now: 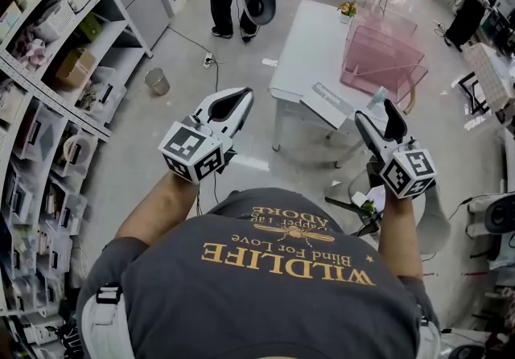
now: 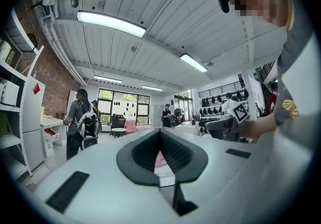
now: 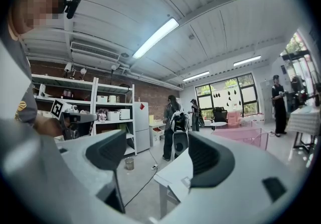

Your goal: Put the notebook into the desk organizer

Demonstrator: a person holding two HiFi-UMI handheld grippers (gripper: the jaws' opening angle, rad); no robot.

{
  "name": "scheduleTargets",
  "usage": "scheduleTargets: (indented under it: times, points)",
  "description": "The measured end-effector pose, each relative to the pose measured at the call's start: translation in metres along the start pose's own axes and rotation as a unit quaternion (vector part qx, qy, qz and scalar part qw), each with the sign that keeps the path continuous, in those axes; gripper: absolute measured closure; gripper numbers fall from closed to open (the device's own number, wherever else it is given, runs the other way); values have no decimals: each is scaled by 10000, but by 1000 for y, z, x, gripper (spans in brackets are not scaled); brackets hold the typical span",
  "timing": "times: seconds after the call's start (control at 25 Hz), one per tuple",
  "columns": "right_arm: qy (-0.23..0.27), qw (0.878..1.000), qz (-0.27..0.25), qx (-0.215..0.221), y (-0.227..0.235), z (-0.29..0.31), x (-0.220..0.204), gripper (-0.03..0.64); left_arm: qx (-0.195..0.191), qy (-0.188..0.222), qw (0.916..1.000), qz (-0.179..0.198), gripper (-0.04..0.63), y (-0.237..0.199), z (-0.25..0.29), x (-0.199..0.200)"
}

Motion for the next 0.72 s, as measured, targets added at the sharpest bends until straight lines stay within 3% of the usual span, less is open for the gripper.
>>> scheduleTargets:
  times: [0.28,0.72]
  points:
    - [-130,9998,60,-135,20,56,-8,245,-190,42,9998,-101,595,-53,39,-13]
    - [-55,9971,97,-756,74,230,12,247,-936,138,9955,-18,595,-218,174,-6]
Point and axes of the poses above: the fingertips, and each gripper's own axes: z forward along the fingers, y to its right, x out of its top, the point moved 4 cm from there along -z, backward along the fingers, and after that the axes turned 15 degrees about x, right-handed, at the moved point
